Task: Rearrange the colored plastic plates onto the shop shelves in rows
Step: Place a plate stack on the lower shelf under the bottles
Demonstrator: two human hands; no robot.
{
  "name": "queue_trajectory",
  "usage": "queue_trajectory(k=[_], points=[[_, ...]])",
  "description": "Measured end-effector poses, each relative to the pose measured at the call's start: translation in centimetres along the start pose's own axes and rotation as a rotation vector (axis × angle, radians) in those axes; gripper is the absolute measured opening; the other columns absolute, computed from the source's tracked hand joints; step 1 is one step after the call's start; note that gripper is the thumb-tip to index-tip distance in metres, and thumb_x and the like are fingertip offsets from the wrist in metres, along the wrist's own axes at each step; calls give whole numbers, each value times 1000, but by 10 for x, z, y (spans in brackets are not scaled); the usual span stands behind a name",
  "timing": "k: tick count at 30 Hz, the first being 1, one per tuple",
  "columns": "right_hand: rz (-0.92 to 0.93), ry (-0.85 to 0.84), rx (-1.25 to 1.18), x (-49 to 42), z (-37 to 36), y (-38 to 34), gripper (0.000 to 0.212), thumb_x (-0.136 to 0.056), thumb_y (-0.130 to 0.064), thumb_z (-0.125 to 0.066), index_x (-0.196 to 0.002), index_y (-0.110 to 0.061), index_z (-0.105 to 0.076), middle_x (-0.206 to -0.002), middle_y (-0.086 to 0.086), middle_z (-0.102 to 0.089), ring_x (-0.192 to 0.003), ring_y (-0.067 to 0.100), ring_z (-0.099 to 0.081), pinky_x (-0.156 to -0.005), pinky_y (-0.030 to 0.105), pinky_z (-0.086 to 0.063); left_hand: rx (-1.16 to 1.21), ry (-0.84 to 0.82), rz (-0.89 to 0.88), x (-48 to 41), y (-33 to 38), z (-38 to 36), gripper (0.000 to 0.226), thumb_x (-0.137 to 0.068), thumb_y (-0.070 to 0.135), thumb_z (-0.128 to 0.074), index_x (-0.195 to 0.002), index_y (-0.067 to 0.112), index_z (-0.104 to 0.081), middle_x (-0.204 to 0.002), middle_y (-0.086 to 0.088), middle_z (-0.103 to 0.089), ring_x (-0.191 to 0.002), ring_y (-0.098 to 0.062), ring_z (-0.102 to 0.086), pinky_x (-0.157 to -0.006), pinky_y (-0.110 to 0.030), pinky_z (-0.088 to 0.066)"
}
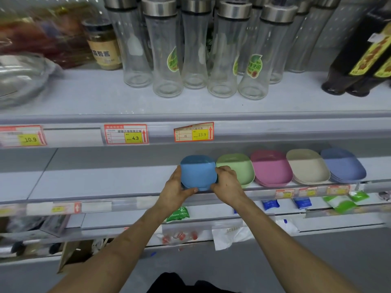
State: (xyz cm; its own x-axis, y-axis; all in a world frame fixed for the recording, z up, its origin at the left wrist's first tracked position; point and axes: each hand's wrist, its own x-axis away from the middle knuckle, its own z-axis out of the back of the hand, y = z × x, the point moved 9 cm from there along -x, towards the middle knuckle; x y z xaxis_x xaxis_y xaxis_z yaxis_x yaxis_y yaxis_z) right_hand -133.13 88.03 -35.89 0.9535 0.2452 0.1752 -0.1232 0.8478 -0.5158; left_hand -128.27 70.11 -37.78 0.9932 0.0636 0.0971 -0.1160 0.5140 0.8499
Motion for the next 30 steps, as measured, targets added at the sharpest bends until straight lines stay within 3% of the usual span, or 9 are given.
queue_trajectory(k=[10,14,19,22,25,30], points=[[-70,-32,4,-3,-1,2,30,-74,-12,-64,-103,-7,-68,-99,11,-59,-99,31,-55,-76,29,-45,-18,-35,-1,3,2,0,90,-82,26,-86,-154,28,-33,-148,3,-50,-124,-7,-51,-85,5,-39],[-23,26,-61,0,11,-6,43,-78,-12,-66,-121,-10,-67,-114,10,-60,-108,29,-55,-85,31,-51,-62,-45,49,8,1,7,88,-86,28,-83,-155,23,-30,-152,-1,-47,-126,-6,-47,-106,-18,-42],[66,57,-149,-9,31,-20,42,-89,-10,-65,-131,-5,-63,-124,11,-59,-113,28,-58,-94,30,-49,-107,75,152,20,-2,25,101,-89,39,-78,-163,13,-16,-167,-5,-30,-150,-24,-35,-118,-30,-30],[128,-3,-165,-7,35,-35,49,-96,-14,-64,-143,-9,-56,-134,10,-57,-117,27,-60,-100,35,-49,-100,169,230,37,-6,35,99,-90,45,-75,-164,14,-15,-168,-6,-26,-151,-24,-33,-122,-38,-31],[256,-100,-205,0,29,-62,47,-98,-15,-62,-145,-14,-56,-137,8,-58,-117,23,-61,-103,35,-49,-100,256,256,61,-3,45,91,-95,47,-68,-164,16,-16,-168,-5,-27,-151,-23,-34,-121,-36,-33],[499,-329,-242,30,0,-125,38,-98,-19,-64,-137,-20,-64,-122,-6,-68,-100,10,-64,-97,32,-52,-100,487,306,131,7,78,79,-99,51,-60,-163,23,-24,-166,4,-32,-151,-14,-32,-122,-33,-30]])
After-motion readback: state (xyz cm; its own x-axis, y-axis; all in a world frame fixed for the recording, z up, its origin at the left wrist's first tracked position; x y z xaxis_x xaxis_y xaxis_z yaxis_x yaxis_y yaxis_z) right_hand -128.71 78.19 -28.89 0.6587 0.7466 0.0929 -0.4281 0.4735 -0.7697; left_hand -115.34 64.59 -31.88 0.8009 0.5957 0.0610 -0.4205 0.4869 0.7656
